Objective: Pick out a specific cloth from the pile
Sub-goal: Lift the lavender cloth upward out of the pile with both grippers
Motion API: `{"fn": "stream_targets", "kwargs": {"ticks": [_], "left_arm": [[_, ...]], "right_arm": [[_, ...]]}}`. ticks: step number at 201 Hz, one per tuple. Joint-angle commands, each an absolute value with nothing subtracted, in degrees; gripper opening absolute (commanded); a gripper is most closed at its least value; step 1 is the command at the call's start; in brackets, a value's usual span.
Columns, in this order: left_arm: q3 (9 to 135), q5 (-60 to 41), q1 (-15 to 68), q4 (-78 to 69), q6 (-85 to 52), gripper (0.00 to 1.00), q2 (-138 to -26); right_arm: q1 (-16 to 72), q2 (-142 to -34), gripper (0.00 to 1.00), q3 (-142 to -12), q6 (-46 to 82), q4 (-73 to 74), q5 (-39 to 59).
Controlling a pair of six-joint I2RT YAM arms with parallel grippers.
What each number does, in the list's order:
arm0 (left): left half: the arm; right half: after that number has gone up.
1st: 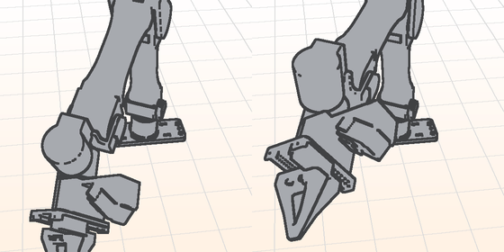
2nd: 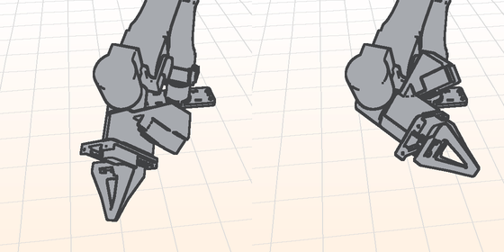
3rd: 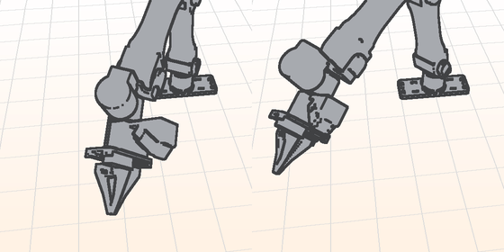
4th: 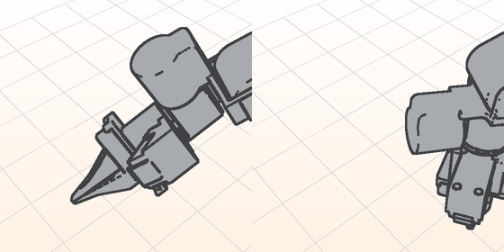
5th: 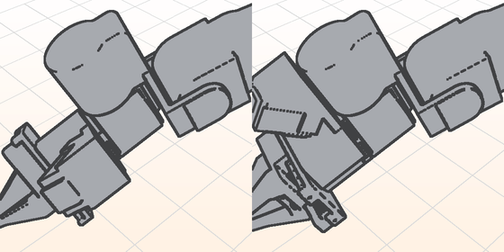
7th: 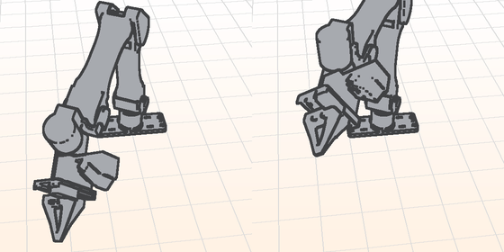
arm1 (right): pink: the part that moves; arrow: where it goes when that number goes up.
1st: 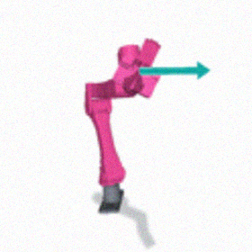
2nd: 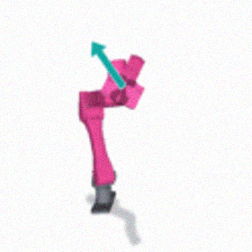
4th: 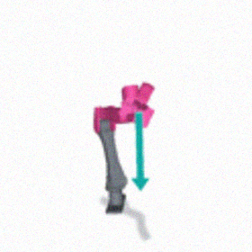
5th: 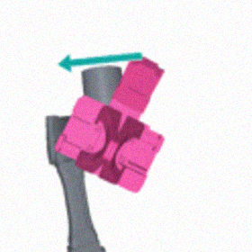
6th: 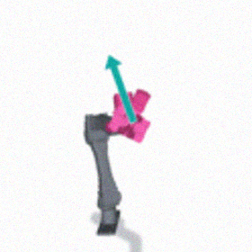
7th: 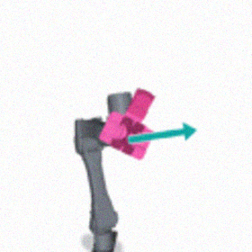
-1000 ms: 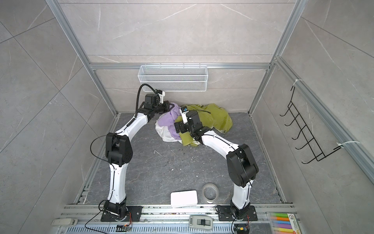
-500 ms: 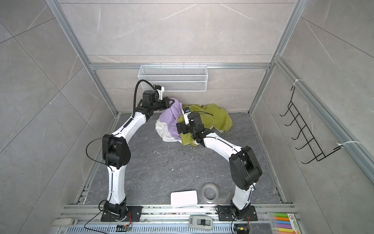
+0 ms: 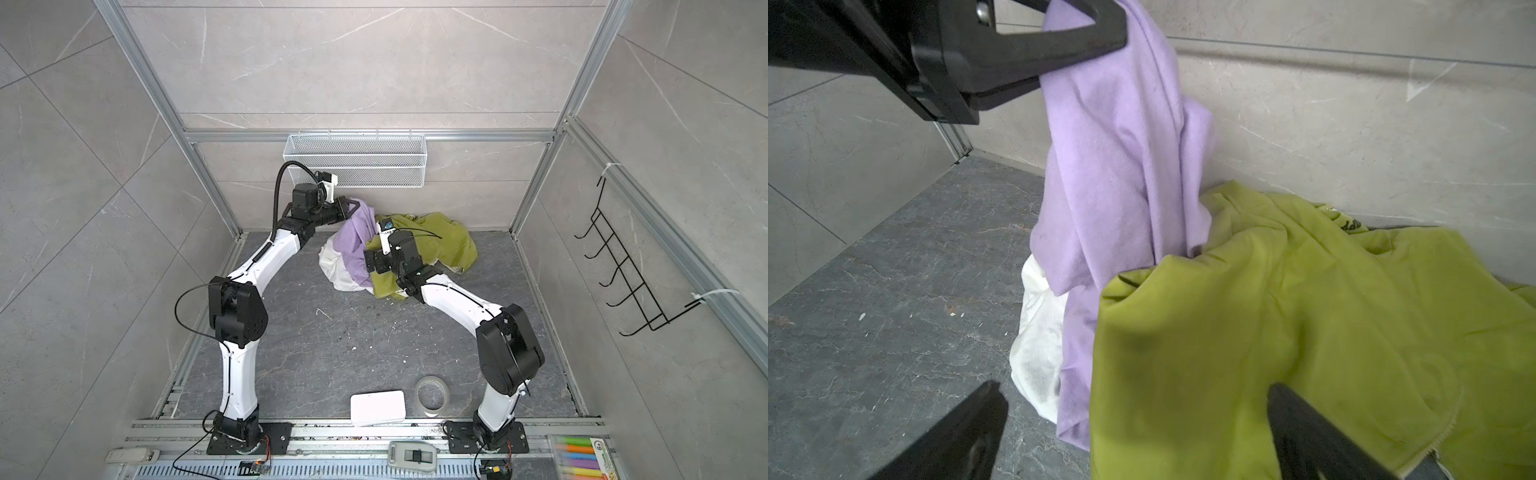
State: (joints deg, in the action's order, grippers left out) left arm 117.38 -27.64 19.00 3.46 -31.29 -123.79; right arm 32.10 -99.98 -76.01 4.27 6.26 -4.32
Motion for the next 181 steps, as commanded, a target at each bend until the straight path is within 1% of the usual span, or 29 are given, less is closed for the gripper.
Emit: {"fn": "stream_targets", "kwargs": {"ticks": [1,181], "left_arm": [[117.7,-29.4,19.2,-2.1,-31.6,0.00,-117.8],[117.2,-29.2,20.2,-5.1,-32.7,0.00,-115.1]], "right_arm": [[32.3,-97.5,1.00,-75.0,4.3,7.8,-5.3],[32.2,-93.9,1.00,-73.0,4.7,9.3,-5.0]]}}
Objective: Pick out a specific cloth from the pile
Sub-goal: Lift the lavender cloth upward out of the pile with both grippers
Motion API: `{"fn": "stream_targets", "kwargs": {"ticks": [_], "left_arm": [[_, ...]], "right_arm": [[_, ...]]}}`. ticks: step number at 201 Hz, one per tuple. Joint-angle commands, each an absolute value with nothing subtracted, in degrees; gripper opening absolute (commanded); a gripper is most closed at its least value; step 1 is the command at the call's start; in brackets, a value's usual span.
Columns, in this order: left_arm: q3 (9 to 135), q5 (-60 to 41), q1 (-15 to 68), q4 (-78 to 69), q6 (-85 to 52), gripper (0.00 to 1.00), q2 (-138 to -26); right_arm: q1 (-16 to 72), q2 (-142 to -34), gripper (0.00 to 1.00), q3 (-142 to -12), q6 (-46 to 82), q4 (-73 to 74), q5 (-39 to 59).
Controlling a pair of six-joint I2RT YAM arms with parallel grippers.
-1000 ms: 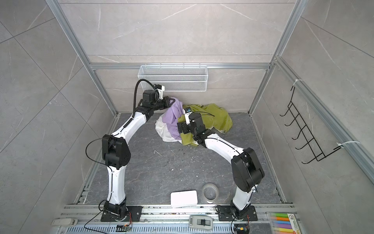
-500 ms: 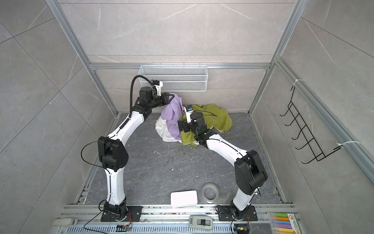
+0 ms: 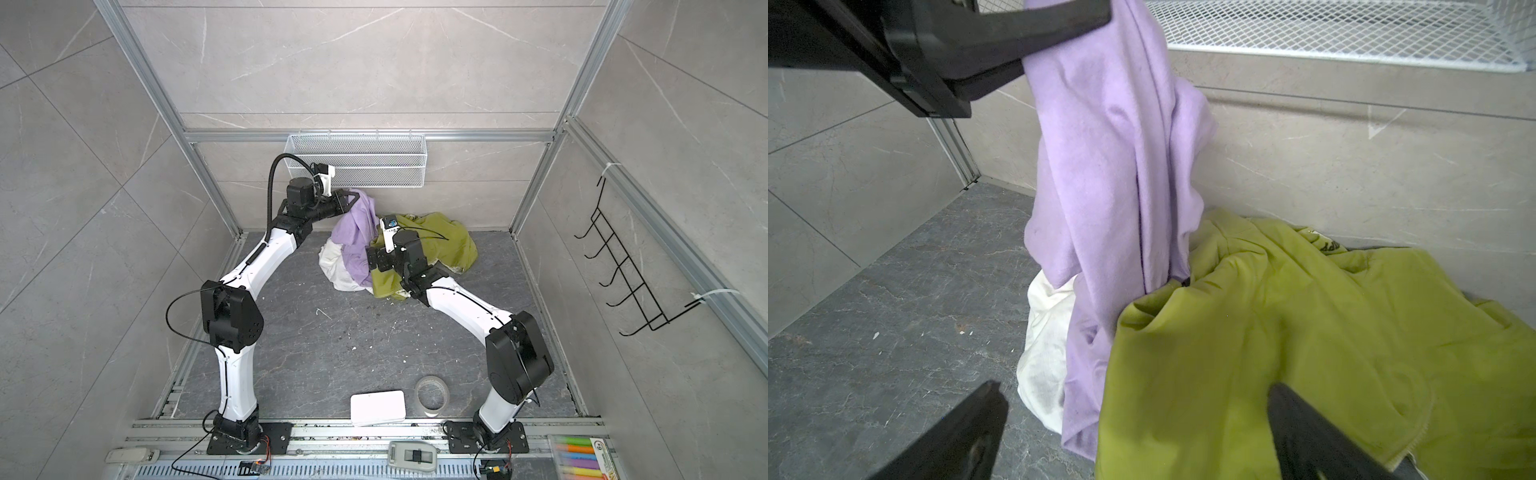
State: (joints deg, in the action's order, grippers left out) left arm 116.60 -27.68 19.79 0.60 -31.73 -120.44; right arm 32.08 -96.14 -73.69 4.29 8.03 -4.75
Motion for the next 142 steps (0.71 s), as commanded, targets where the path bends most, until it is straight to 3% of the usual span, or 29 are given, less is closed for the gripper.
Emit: {"fn": "stream_targets", "kwargs": {"ticks": [1,142], "left_arm": [[117.2,-29.2,20.2,-5.1,-32.7,0.00,-115.1],[115.5,-29.2,20.5,-5.2,-31.6,0.00,-111.1]], "right_arm": [[32.2,-93.8,1.00,-73.0,4.7,9.3,-5.0],[32.3,-91.6,1.00,-72.0,3.9,9.2,-3.7]]}}
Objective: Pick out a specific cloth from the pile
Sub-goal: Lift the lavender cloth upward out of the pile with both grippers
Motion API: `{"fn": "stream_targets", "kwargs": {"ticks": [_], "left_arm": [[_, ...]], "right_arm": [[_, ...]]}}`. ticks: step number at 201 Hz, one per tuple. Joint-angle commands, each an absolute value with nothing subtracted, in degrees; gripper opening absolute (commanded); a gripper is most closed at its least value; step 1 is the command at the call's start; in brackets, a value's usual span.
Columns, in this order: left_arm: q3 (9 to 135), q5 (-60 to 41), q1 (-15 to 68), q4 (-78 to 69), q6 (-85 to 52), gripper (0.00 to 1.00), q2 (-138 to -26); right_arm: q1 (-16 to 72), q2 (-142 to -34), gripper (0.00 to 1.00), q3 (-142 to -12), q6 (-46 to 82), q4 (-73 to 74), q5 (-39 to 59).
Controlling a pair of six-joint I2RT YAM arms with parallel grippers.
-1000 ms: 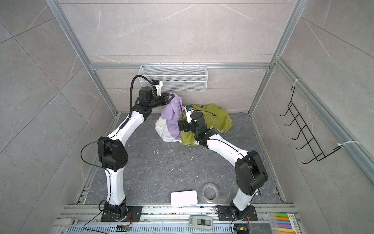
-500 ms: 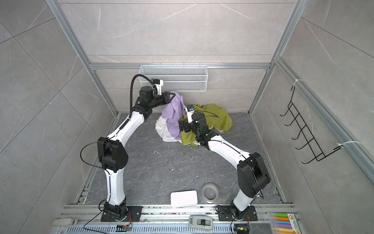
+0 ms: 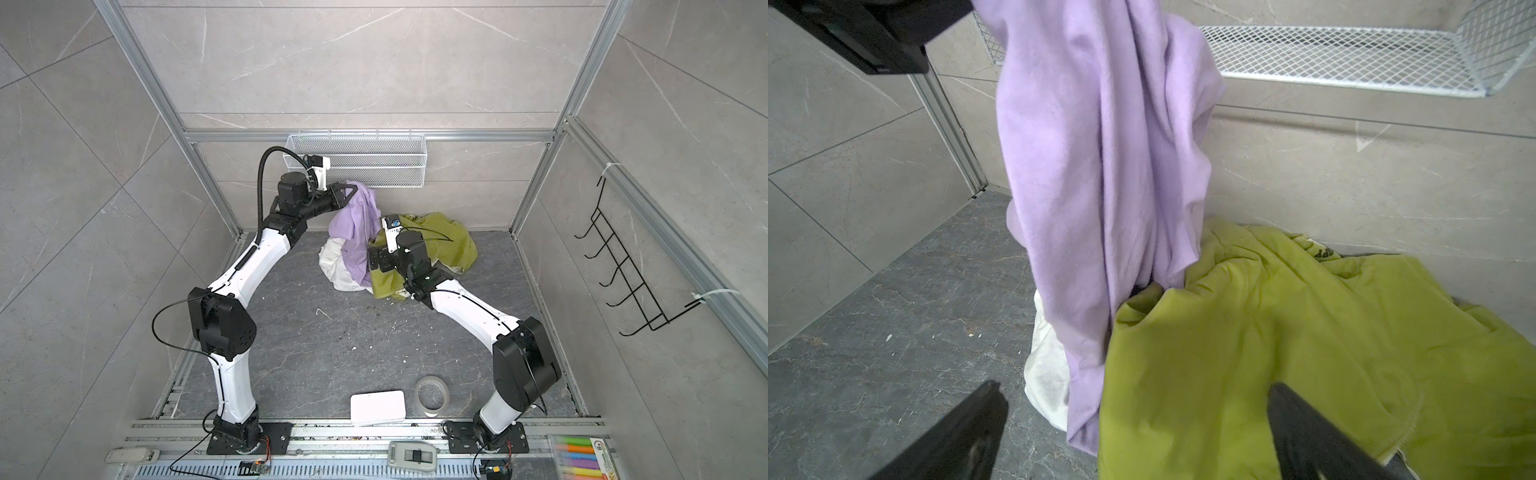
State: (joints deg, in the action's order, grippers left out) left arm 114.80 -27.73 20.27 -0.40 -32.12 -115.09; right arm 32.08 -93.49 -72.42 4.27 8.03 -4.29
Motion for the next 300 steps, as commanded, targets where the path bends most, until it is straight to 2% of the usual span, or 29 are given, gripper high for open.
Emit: {"fn": "stream_targets", "kwargs": {"ticks": [1,123,150,175,246,268,300], "left_arm": [[115.6,-29.2,20.5,-5.3,-31.6,0.00,-111.1],[117.5,-29.6,20.8,-7.6,-33.5,0.00,-109.3],[117.4,-29.9,21.0,-8.1,-34.1,0.00,-108.9],[117.4,-30.1,21.3,-8.3,-34.3,0.00,-108.5],[117.3,-30.0,21.9,-8.4,-33.9,0.00,-107.4],[116.9,-30.1,22.0,-8.3,-33.9,0.00,-107.4],[116.5,-30.2,22.1,-8.5,-34.1,0.00,-107.6]], "right_arm": [[32.3,-91.6,1.00,-72.0,3.9,9.1,-3.7],[32.3,-91.5,1.00,-72.3,1.2,9.2,-1.4],[32.2,-93.3,1.00,-68.0,-8.3,19.2,5.2],[32.2,-97.5,1.00,-63.6,-16.3,34.3,6.7],[29.7,-108.3,1.00,-71.3,-14.4,39.4,7.5],[29.6,-110.2,0.94,-73.9,-13.1,38.3,6.9],[29.6,-111.8,0.79,-76.9,-12.1,36.4,7.6]]}}
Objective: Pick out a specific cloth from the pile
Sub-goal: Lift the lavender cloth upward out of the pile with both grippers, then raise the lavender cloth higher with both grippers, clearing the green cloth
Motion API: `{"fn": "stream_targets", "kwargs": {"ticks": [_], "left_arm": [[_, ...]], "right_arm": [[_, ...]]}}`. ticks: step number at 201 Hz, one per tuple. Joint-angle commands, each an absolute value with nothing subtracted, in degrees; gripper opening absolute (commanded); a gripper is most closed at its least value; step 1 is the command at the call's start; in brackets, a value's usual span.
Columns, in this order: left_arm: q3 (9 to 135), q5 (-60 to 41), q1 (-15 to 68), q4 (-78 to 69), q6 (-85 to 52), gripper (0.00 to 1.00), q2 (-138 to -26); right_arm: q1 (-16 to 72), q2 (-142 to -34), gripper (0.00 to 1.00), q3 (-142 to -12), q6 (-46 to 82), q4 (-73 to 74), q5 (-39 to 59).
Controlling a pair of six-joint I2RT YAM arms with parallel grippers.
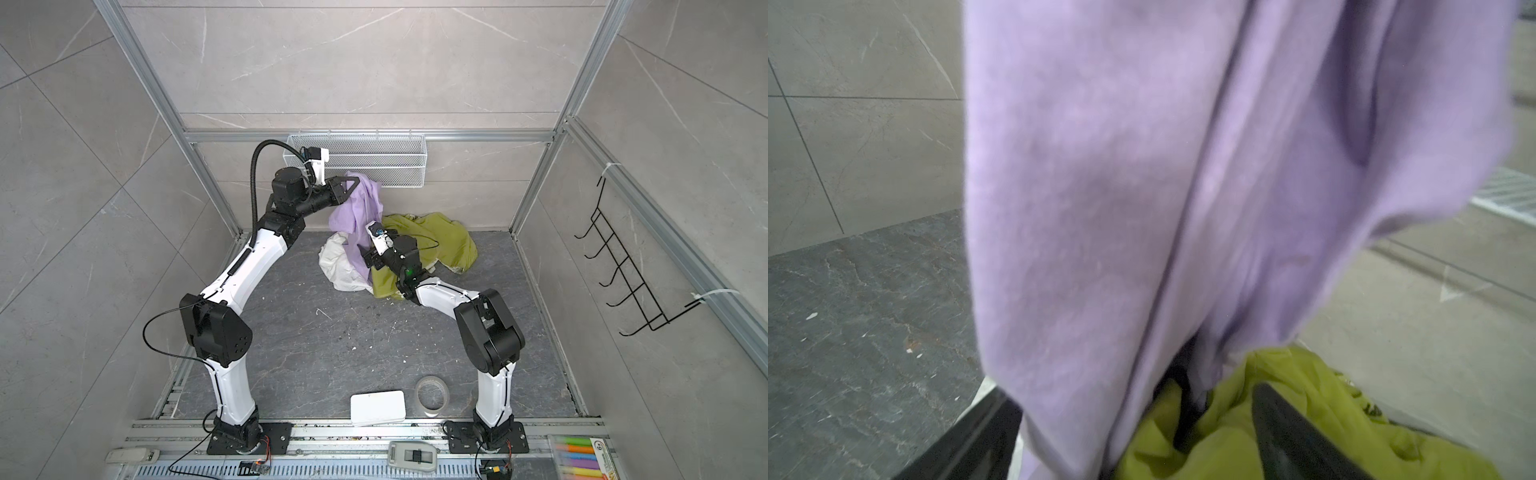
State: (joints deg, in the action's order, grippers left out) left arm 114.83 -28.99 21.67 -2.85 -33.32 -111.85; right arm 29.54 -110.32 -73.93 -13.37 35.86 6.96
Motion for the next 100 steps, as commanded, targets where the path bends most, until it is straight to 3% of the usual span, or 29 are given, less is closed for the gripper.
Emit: {"fn": "stream_targets", "kwargs": {"ticks": [1,31,100], "left_arm": [[116.5,-30.2,22.1,-8.6,-34.1,0.00,-107.6],[116.3,-30.2,22.2,-8.9,-34.2,0.00,-107.7],[116.5,-30.2,22.3,-9.1,-33.5,0.00,-107.7]], "right_arm": [[29.6,-111.9,0.78,-76.9,-12.1,36.4,7.6],[29.5,-113.7,0.54,-79.0,-11.4,36.0,8.0],[29.5,-114.4,0.25,-81.4,-8.7,33.1,10.6]]}}
